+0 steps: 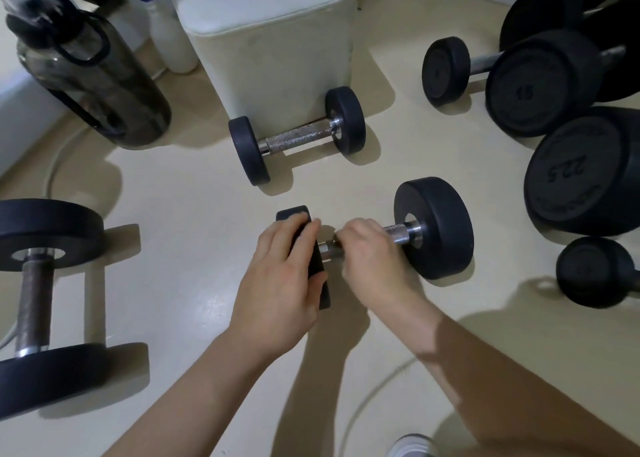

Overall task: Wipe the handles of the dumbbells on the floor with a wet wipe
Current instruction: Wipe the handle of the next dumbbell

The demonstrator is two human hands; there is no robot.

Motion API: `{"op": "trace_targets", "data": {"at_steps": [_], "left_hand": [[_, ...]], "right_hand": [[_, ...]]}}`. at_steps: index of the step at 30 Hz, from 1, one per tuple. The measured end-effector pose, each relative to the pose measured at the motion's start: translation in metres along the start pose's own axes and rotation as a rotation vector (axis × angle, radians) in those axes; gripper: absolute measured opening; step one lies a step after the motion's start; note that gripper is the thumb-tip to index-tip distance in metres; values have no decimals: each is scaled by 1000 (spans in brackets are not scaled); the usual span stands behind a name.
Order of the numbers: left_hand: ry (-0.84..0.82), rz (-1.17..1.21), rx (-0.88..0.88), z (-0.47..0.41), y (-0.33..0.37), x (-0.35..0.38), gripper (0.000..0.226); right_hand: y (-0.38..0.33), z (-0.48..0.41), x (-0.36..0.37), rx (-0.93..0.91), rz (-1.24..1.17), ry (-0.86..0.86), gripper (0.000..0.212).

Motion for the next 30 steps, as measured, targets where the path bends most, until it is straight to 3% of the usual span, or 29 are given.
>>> {"op": "trace_targets", "data": {"at_steps": [2,4,7,9,12,16,21,25,28,30], "left_hand": [[-117,-21,-46,-6,-4,2,85],[-185,-28,-43,-11,-10,0,95],[-174,-24,-34,-9,-8,-2,98],[-150,-7,-45,-5,-4,-4,98],[-133,-7,-27,-2,-2,-7,103],[-152,-58,-14,5,0,-8,108],[-182,-117,48,8,-1,-4,112],[-234,7,32,9,-4,-4,96],[-228,138,21,8,-3,-9,69],[-230,141,28,8,-5,-12,66]], "right_hand": [[-9,3,4,-104,-40,-20,25],[14,-1,-6,-80,40,-19,27],[26,-2,-15,51,62,9,23],[-7,2,-5,-22,-22,-52,14],[-10,8,-1,-132,-49,-117,18],[30,7,-16,39,82,-55,27],[-11,20,-7,-131,17,-162,21],[31,14,-20,79,113,-121,23],[-10,22,-10,-23,36,-154,21],[-12,26,-9,-102,-7,-171,21]]}}
Point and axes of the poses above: each hand's wrist, its own z-axis away from the middle knuckle, its own x-axis out of the palm, y = z × x, the point moved 3 cm from there along -z, towards the middle knuckle, and after that the axes turned 8 degrees about y, right-handed, at the moved point
